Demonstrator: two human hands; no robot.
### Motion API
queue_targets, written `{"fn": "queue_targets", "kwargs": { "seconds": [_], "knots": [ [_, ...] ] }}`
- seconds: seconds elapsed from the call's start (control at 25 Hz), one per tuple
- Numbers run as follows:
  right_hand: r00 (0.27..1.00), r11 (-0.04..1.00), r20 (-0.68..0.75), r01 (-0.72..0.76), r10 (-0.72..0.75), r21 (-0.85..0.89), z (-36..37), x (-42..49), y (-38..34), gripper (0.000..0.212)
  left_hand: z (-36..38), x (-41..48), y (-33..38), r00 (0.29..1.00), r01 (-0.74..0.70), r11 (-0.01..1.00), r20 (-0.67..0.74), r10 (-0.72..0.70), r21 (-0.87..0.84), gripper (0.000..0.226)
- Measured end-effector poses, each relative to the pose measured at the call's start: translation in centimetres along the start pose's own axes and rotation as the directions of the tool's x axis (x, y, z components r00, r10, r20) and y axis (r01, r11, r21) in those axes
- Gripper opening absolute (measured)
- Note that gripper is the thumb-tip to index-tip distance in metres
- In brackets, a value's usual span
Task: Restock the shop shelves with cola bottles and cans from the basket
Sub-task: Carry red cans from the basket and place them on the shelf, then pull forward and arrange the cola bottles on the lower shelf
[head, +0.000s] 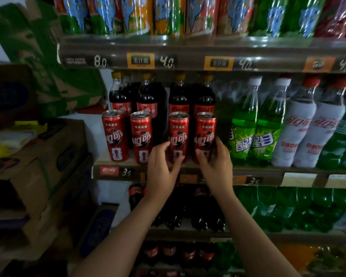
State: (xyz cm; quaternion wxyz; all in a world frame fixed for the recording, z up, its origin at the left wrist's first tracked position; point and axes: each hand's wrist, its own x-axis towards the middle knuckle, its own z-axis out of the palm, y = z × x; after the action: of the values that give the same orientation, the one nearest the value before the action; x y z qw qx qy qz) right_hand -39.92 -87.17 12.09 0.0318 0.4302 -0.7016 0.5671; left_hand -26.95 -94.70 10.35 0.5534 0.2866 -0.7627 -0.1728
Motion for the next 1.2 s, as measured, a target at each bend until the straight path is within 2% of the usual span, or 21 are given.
{"fn": "queue_targets", "kwargs": {
  "seconds": [0.16, 0.24, 0.32, 0.4, 0.48, 0.52, 0.6, 0.72, 0.84, 0.96, 1.08, 1.2],
  "knots": [
    [0.996, 0.995, -0.061, -0.055, 0.060, 0.089, 1.4, -1.1, -1.0, 0.068, -0.2, -0.6, -0.7, 0.998, 0.011, 0.994, -0.059, -0.018, -0.107, 0.046],
    [0.988, 0.993, -0.144, -0.048, 0.062, 0.104, 1.7, -1.8, -1.6, 0.062, -0.6, -0.7, -0.6, 0.997, -0.017, 0.990, -0.079, 0.006, -0.142, 0.039],
    [0.967, 0.991, -0.254, 0.029, 0.005, 0.129, 2.2, -3.3, -2.2, 0.045, -1.6, -1.2, -0.6, 0.996, -0.045, 0.982, -0.079, 0.030, -0.185, 0.029],
    [0.952, 0.975, -0.301, 0.123, -0.062, 0.187, 2.9, -5.4, -2.6, 0.027, -3.1, -2.4, -0.7, 0.998, -0.040, 0.969, -0.055, 0.028, -0.244, 0.021],
    [0.960, 0.958, -0.267, 0.155, -0.088, 0.241, 3.8, -7.7, -2.6, 0.013, -4.7, -4.3, -1.3, 0.999, -0.026, 0.959, -0.029, 0.018, -0.282, 0.016],
    [0.970, 0.958, -0.232, 0.136, -0.077, 0.252, 4.4, -8.7, -2.4, 0.013, -5.4, -5.3, -2.0, 1.000, -0.016, 0.957, -0.010, 0.014, -0.289, 0.015],
    [0.990, 0.960, -0.143, 0.052, -0.013, 0.274, 6.1, -11.2, -1.3, 0.019, -6.5, -7.6, -4.2, 0.999, 0.021, 0.964, 0.039, -0.011, -0.266, 0.013],
    [0.989, 0.961, -0.087, -0.094, 0.121, 0.260, 8.1, -14.3, 1.0, 0.021, -7.2, -10.4, -8.1, 0.990, 0.126, 0.963, 0.094, -0.107, -0.237, 0.016],
    [0.962, 0.936, -0.038, -0.255, 0.272, 0.243, 9.5, -16.1, 3.2, 0.020, -6.9, -12.7, -11.8, 0.935, 0.330, 0.919, 0.207, -0.287, -0.218, 0.021],
    [0.925, 0.904, 0.075, -0.379, 0.372, 0.196, 10.6, -16.5, 5.3, 0.021, -6.2, -14.6, -15.4, 0.857, 0.495, 0.848, 0.267, -0.440, -0.192, 0.023],
    [0.910, 0.899, 0.147, -0.409, 0.388, 0.157, 11.7, -15.1, 6.9, 0.023, -5.2, -14.1, -18.0, 0.832, 0.546, 0.813, 0.247, -0.497, -0.202, 0.020],
    [0.909, 0.897, 0.160, -0.410, 0.385, 0.168, 12.9, -12.5, 8.2, 0.024, -3.7, -12.0, -19.6, 0.833, 0.544, 0.814, 0.245, -0.496, -0.204, 0.016]
  ]
}}
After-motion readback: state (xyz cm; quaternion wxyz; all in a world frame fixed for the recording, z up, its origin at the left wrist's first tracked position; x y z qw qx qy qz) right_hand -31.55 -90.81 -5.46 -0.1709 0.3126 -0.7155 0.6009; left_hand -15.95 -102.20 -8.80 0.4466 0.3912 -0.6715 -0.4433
